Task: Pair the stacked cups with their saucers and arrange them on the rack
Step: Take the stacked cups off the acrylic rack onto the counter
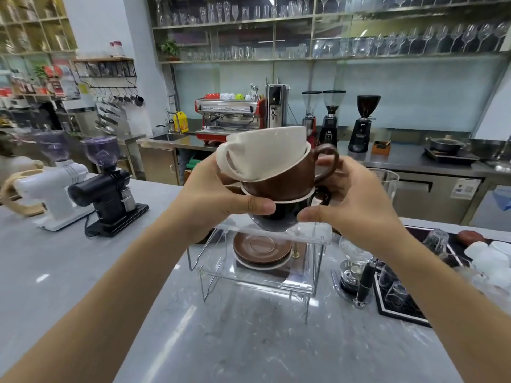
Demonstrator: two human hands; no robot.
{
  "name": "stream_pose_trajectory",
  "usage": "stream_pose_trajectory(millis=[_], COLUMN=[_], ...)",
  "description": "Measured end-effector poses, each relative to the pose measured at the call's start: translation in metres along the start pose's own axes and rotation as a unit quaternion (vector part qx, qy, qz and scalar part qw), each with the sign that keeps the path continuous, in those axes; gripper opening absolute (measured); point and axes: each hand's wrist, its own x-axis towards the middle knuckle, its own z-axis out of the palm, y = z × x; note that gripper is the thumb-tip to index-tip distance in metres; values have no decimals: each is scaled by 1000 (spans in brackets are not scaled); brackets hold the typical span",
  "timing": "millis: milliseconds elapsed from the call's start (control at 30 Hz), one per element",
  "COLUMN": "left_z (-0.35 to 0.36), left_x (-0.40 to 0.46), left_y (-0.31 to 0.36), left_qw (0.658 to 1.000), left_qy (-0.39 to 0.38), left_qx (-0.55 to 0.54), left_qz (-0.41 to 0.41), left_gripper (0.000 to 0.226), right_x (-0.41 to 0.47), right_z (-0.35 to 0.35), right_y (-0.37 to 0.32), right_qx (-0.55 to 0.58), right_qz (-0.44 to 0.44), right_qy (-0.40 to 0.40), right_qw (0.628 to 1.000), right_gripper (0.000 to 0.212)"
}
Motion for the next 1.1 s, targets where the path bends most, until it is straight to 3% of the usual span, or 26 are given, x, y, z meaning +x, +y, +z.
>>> stream_pose_trajectory(millis=[267,900,1100], left_z=[2,41,51], left_x=[-54,-168,-193], left_y=[-22,-123,-144], left_qw=[1000,996,993], left_qy=[2,20,7], left_qx=[-19,3,5], left_qz=[-2,-89,-117], left_gripper=[81,99,102], right_x=[-54,-183,-215], right_z=[22,68,77], right_y=[11,92,113], right_qx=[20,25,7], right_qz=[0,99,131], right_qy=[-6,-17,-28], right_qw=[1000,995,991], right_gripper=[83,77,88])
